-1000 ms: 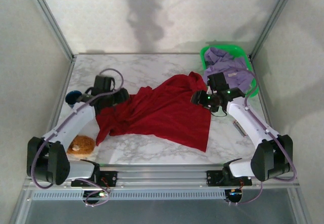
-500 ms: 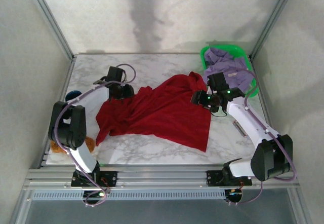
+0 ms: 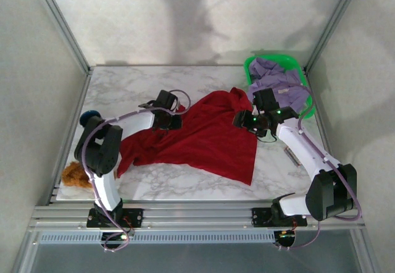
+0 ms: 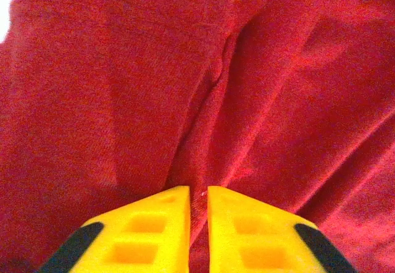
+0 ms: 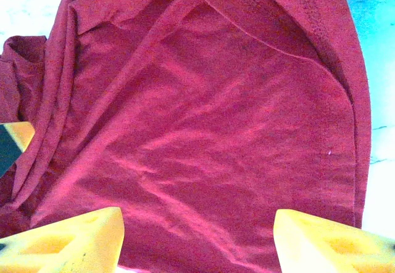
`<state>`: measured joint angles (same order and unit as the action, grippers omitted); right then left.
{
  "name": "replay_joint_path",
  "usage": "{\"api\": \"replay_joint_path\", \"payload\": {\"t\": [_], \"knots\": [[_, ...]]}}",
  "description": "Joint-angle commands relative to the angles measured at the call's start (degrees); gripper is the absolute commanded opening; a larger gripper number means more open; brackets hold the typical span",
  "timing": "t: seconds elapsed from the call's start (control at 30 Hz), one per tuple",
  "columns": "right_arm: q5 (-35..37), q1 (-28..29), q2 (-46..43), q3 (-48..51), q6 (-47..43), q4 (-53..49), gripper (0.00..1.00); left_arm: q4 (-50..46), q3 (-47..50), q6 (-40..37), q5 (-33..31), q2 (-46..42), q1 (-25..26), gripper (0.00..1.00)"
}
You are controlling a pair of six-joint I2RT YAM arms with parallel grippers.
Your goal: Fold and stack the t-shirts
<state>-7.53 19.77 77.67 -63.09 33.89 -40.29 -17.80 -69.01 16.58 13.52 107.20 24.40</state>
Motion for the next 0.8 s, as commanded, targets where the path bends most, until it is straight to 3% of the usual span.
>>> {"api": "replay_joint_path", "payload": {"t": [0.0,0.23,0.4,0.77], "knots": [[0.42,0.39,-0.26,-2.80,-0.22,-1.93,0.66,0.53,-2.66,-0.41,-7.59,-0.32,0.38,0.02],[0.53,0.37,-1.70,-2.41,-0.31,-2.27,0.66,0.83,-2.43,-0.36,-8.75,-5.65,0.47,0.00],[0.50,0.36,-2.70,-0.82,0.27,-1.76,0.66,-1.16,-3.67,-2.87,-9.07,-3.49,0.41,0.27],[1.29,0.40,-3.72,-1.07,-0.40,-2.98,0.66,-1.73,-9.18,-6.18,-12.32,5.51,0.41,0.26]]}}
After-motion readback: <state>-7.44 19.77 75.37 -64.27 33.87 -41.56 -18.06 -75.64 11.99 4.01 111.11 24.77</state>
